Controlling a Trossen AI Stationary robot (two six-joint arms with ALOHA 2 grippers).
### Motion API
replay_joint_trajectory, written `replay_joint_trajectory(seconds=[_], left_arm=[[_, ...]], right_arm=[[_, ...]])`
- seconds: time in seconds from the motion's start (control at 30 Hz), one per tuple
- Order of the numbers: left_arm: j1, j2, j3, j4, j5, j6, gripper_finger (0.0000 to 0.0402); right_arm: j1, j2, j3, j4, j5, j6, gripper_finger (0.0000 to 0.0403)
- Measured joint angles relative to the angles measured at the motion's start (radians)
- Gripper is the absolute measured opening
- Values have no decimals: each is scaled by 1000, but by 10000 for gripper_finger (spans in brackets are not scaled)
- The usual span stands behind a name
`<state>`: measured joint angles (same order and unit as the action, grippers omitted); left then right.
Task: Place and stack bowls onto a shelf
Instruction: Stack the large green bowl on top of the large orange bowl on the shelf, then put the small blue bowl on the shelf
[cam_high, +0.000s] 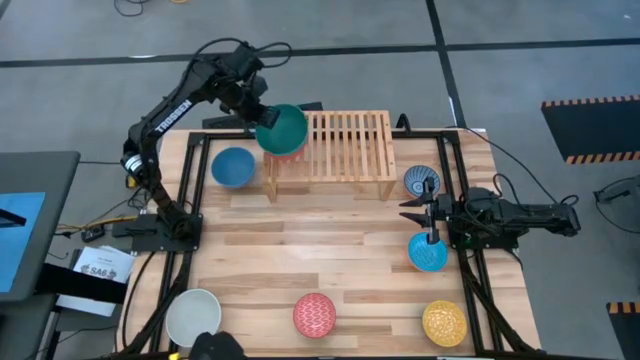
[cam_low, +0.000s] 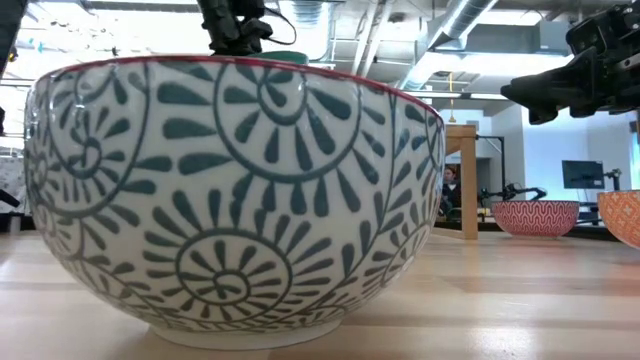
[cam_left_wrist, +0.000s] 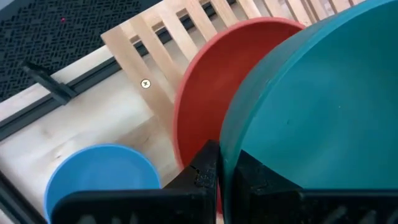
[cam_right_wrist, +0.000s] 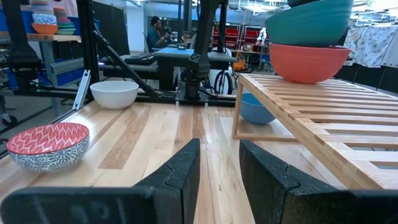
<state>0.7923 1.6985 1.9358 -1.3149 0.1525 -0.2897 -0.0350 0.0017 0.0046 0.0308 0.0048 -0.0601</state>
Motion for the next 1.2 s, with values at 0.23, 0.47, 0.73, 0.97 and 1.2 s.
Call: replay_joint_trajectory(seconds=[0.23,0.47,0.73,0.97,1.2], left_arm=[[-14,13,0,22,-7,9,0],[-12,13,0,23,-7,24,1],[3,13,0,-4,2,45,44],[5,12,22,-2,9,47,94],[11,12,71,-4,20,47,124]], right_arm=[[0,0,0,0,0,0,138],[0,0,0,0,0,0,138],[0,0,0,0,0,0,138],[0,0,0,0,0,0,138],[0,0,0,0,0,0,138]])
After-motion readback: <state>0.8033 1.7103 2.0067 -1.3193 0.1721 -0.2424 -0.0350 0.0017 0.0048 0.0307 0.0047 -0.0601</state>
